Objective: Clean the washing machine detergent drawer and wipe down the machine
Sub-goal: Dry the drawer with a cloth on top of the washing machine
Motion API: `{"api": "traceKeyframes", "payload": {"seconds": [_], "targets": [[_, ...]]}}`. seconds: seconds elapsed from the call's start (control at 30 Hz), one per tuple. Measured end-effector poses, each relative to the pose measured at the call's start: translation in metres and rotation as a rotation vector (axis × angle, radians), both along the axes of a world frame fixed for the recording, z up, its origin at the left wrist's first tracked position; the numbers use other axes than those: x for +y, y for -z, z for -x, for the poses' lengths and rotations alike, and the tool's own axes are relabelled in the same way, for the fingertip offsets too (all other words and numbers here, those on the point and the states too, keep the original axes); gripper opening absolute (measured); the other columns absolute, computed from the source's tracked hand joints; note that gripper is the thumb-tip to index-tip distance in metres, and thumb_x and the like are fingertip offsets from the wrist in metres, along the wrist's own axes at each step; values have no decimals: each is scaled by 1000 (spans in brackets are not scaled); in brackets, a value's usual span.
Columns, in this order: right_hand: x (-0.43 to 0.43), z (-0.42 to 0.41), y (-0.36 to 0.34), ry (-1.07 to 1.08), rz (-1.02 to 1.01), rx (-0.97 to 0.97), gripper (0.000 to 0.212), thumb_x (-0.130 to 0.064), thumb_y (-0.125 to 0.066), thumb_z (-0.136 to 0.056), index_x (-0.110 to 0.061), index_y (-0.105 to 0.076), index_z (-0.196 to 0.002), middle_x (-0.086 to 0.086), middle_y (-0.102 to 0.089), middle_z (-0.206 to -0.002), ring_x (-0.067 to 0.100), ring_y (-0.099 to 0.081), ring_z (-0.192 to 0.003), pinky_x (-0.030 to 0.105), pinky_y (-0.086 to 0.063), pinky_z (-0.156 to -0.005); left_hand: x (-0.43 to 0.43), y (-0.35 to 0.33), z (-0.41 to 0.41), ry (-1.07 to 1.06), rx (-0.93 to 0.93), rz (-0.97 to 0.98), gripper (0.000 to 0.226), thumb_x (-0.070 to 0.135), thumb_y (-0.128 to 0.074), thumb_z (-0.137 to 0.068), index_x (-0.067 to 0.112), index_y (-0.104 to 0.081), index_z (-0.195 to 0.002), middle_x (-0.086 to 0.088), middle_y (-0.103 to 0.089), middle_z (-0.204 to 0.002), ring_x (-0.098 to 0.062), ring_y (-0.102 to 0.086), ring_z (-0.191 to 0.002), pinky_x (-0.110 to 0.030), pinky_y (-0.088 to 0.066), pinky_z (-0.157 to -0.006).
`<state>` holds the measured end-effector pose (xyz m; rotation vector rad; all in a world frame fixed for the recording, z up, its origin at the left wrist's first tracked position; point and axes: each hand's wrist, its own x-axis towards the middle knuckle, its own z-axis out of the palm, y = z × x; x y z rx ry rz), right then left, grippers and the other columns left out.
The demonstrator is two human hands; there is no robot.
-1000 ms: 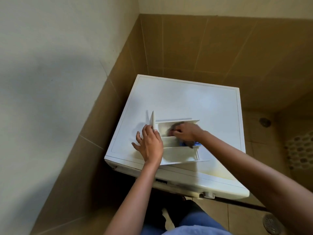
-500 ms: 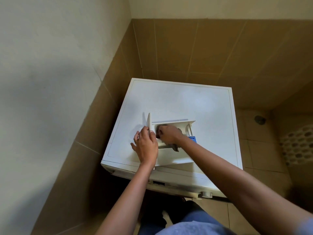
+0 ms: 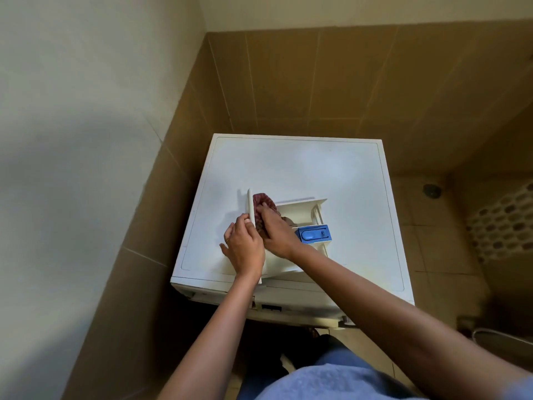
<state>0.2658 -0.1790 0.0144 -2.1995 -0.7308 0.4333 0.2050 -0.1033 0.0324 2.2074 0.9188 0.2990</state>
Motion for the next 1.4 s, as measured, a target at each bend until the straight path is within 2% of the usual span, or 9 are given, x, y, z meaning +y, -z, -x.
{"api": "traceKeyframes", "payload": {"seconds": [0.17,0.4,0.5,0.63,0.77,0.9,1.03,1.3,1.4], "targets": [[-18,17,6,-29,44,-224,27,-4,-52,-81,-7,-55,-108,9,-60,-104,31,-53,-100,38,-37,-78,0,-5,-1,-16,13,20,29,22,-35,-102,17,-59,-116,-4,-66,-112,-28,-47,-123,-59,-32,-103],[-51,43,2,-199,112,-363,32,2,-47,-69,-14,-62,-92,1,-65,-92,20,-46,-92,44,-38,-83,-2,-6,1,-10,47,-7,28,25,-34,-102,19,-57,-116,-2,-66,-116,-26,-44,-126,-57,-26,-107],[-69,58,-1,-276,210,-333,34,4,-49,-70,-14,-60,-97,3,-64,-94,23,-50,-99,46,-37,-91,-2,-6,1,-11,44,-8,27,26,-34,-102,19,-57,-115,-3,-66,-116,-27,-45,-125,-58,-26,-108],[-95,43,-7,-228,427,-169,33,-11,-47,-86,-23,-58,-115,2,-58,-126,22,-43,-124,50,-19,-110,-1,-5,2,-9,36,2,28,26,-33,-102,18,-57,-115,-3,-66,-115,-27,-46,-124,-58,-25,-109],[-116,26,-18,-162,724,-135,32,-20,-44,-90,-22,-59,-118,1,-56,-131,19,-40,-130,42,-28,-105,-2,-3,0,-11,26,17,28,28,-32,-103,19,-56,-115,-3,-67,-114,-28,-45,-124,-56,-25,-107],[-85,39,-17,-3,799,-83,33,-29,-37,-94,-12,-61,-107,12,-63,-117,29,-53,-111,39,-35,-93,-4,0,-2,3,6,12,29,29,-32,-102,19,-57,-114,-4,-67,-111,-28,-48,-121,-56,-32,-104],[-58,44,-11,115,786,-50,28,-27,-39,-89,-12,-63,-92,12,-67,-104,30,-58,-96,39,-34,-85,-3,3,-2,-7,-33,38,30,37,-34,-102,20,-58,-108,-4,-68,-106,-30,-50,-118,-57,-35,-101],[-30,70,-15,86,538,86,28,-26,-41,-87,-8,-58,-101,16,-60,-110,31,-43,-114,42,-26,-92,-3,9,-2,-2,-89,57,34,44,-37,-100,19,-59,-105,-3,-69,-107,-30,-53,-113,-48,-37,-96],[-37,78,-11,88,431,121,49,-37,-43,-72,-11,-57,-112,13,-60,-112,29,-42,-116,39,-26,-95,-3,11,-2,1,-85,41,34,44,-36,-101,18,-58,-105,-4,-69,-106,-31,-53,-112,-48,-37,-95]]}}
